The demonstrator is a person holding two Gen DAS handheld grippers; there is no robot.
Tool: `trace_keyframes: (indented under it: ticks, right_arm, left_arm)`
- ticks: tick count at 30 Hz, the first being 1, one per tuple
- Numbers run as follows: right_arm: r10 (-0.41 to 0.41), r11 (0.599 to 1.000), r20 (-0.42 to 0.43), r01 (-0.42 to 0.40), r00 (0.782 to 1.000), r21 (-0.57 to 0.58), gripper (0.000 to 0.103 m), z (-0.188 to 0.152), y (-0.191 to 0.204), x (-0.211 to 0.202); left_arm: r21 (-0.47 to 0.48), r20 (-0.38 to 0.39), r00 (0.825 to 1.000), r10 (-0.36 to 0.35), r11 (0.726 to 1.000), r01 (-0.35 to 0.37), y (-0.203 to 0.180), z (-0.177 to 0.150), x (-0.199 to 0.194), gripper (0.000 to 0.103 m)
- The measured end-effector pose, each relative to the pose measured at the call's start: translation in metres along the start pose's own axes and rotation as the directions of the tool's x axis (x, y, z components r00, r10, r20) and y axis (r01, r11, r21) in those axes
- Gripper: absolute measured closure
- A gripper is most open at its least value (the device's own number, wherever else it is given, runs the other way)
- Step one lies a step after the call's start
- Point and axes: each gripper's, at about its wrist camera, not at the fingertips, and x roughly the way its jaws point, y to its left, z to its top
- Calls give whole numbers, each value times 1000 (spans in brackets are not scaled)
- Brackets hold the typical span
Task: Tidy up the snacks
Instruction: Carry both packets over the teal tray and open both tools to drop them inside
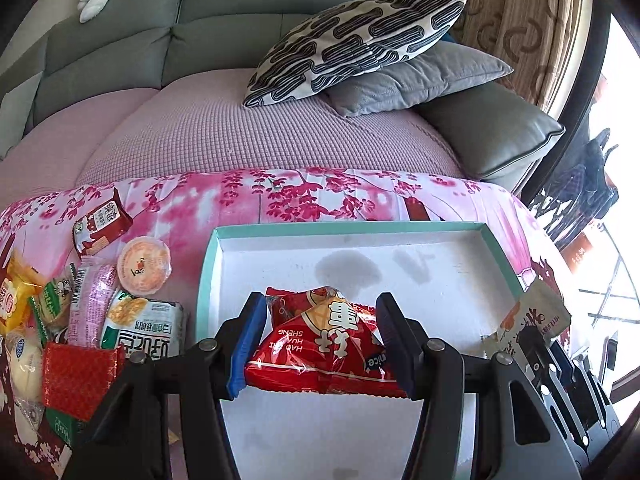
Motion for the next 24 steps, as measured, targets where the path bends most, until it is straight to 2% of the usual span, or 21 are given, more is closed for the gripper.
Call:
trace_keyframes:
  ticks: [5, 12, 18, 20, 23, 24]
  right_arm:
    - [8, 1000, -4, -8, 1000, -7, 83, -1, 0, 2]
    - [29, 999, -21, -29, 999, -14, 79, 1, 1, 0]
    - [46, 999, -59, -47, 997, -19, 64, 2, 2, -1]
    - [51, 998, -74, -53, 996, -18, 43, 2, 2, -1]
    - [44, 999, -101, -46, 994, -19, 37, 1, 0, 1]
    - [47, 999, -109, -49, 993, -18, 35, 1, 0, 2]
  left_arm:
    - [15, -29, 999, 33, 999, -32, -7, 0, 15, 44]
    - [-9, -62, 997, 54, 998, -55, -5, -2, 9, 39]
    - [-40, -84, 994, 70, 996, -74, 3, -6, -6, 32]
    - [-47, -88, 993, 79, 995, -84, 5, -8, -10, 28]
    - [-60, -87, 991, 99, 993, -104, 10, -11, -16, 25]
    - [-64, -87, 991, 106, 992, -112, 12, -13, -17, 19]
